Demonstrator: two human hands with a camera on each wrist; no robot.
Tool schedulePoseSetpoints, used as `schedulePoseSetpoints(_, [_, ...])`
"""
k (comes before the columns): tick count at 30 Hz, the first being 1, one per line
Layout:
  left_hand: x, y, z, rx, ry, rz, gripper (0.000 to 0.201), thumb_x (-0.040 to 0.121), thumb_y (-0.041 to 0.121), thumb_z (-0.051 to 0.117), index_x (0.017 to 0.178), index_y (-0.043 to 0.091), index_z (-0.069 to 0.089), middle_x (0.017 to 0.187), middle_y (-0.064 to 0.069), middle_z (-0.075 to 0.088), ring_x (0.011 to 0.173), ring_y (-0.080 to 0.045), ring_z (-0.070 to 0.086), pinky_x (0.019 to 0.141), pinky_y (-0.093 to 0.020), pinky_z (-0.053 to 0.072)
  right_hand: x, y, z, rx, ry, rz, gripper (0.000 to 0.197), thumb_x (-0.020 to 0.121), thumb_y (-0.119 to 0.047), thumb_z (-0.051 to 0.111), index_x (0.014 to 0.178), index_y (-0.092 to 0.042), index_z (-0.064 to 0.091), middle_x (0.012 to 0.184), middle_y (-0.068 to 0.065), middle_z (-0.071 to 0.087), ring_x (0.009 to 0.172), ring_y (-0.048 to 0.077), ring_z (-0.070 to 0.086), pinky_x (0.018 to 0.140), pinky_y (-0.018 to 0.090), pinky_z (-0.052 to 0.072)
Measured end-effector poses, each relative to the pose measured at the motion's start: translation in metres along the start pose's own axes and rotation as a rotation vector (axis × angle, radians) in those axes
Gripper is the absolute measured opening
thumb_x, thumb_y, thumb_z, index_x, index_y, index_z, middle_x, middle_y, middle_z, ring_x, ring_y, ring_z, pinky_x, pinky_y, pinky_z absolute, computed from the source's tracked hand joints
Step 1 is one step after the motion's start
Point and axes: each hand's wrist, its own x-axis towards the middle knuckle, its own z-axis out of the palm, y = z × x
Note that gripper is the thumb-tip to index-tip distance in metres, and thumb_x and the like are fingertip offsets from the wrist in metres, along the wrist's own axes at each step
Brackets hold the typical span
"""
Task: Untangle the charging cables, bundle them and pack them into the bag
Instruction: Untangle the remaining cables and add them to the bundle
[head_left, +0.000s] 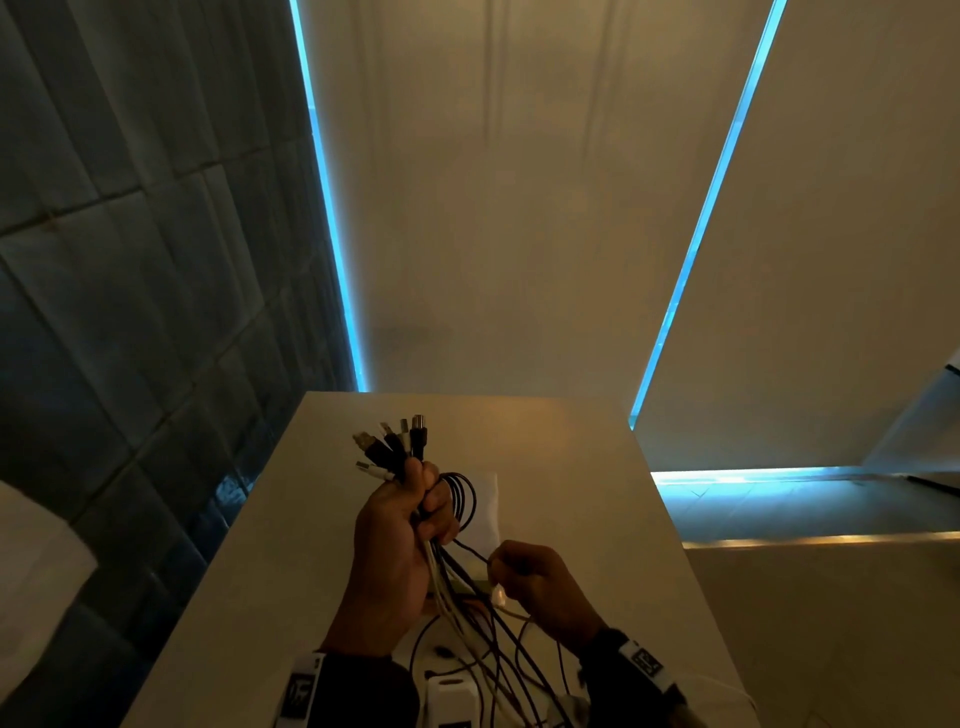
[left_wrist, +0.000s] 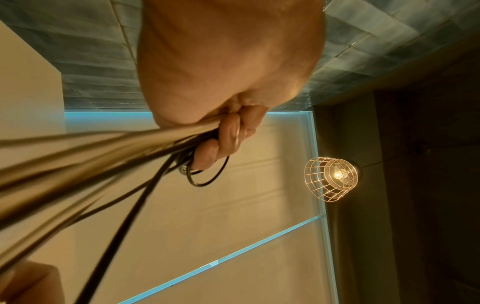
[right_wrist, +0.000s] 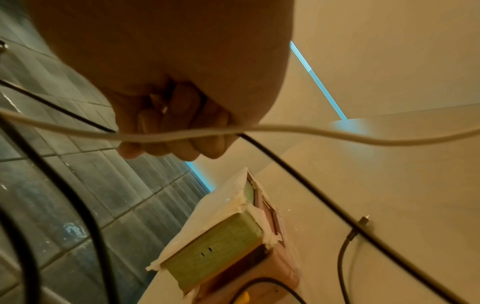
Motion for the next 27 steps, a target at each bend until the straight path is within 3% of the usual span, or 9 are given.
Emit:
schedulePoseSetpoints(9, [0.001,0.0,0.0,0.006,-0.011,-0.005,0.028,0.089,0.033,0.042,0.07,0.012,0.042,0.055,0.004,0.035,0.04,-0.006,0.025,0.042,-0.021,0.028,0.005,0.024,0.0,-0.021,0.02,0.028,0.021,0.091,0.002,0.053,0.07,0.002,0.055,0.065,0.004,0.047,0.059,0.008,0.04,0.059,0.017,0.036])
schedulePoseSetpoints(16, [0.002,0.001,-0.002,-0.004,-0.021,-0.007,0.027,0.087,0.033,0.042,0.07,0.012,0.041,0.055,0.004,0.034,0.04,-0.006,0.024,0.042,-0.021,0.027,-0.001,0.04,-0.002,-0.053,0.049,0.103,0.029,0.09,-0.001,0.054,0.064,-0.014,0.057,0.061,0.0,0.046,0.058,0.01,0.04,0.057,0.018,0.034])
schedulePoseSetpoints(21, [0.0,0.006,-0.001,-0.023,-0.02,-0.009,0.03,0.093,0.031,0.039,0.069,0.012,0.041,0.054,0.005,0.033,0.04,-0.006,0.024,0.043,-0.021,0.026,-0.002,0.046,-0.004,-0.064,0.059,0.112,0.03,0.089,0.003,0.052,0.064,-0.014,0.056,0.06,-0.001,0.046,0.056,0.009,0.039,0.055,0.019,0.033])
schedulePoseSetpoints(25, [0.0,0.01,-0.001,-0.003,-0.006,-0.006,0.032,0.095,0.03,0.037,0.069,0.013,0.042,0.053,0.005,0.033,0.04,-0.006,0.024,0.042,-0.021,0.026,-0.003,0.061,-0.01,-0.177,0.114,0.224,0.038,0.083,0.003,0.051,0.056,-0.024,0.057,0.059,-0.003,0.051,0.058,0.01,0.046,0.059,0.026,0.039])
schedulePoseSetpoints(27, [0.001,0.01,-0.002,0.007,0.015,-0.014,0.032,0.097,0.03,0.036,0.07,0.013,0.042,0.054,0.005,0.034,0.04,-0.006,0.025,0.042,-0.021,0.027,0.0,0.052,-0.011,-0.167,0.184,0.27,0.033,0.085,-0.001,0.051,0.06,-0.02,0.061,0.057,-0.003,0.051,0.056,0.011,0.045,0.056,0.026,0.038])
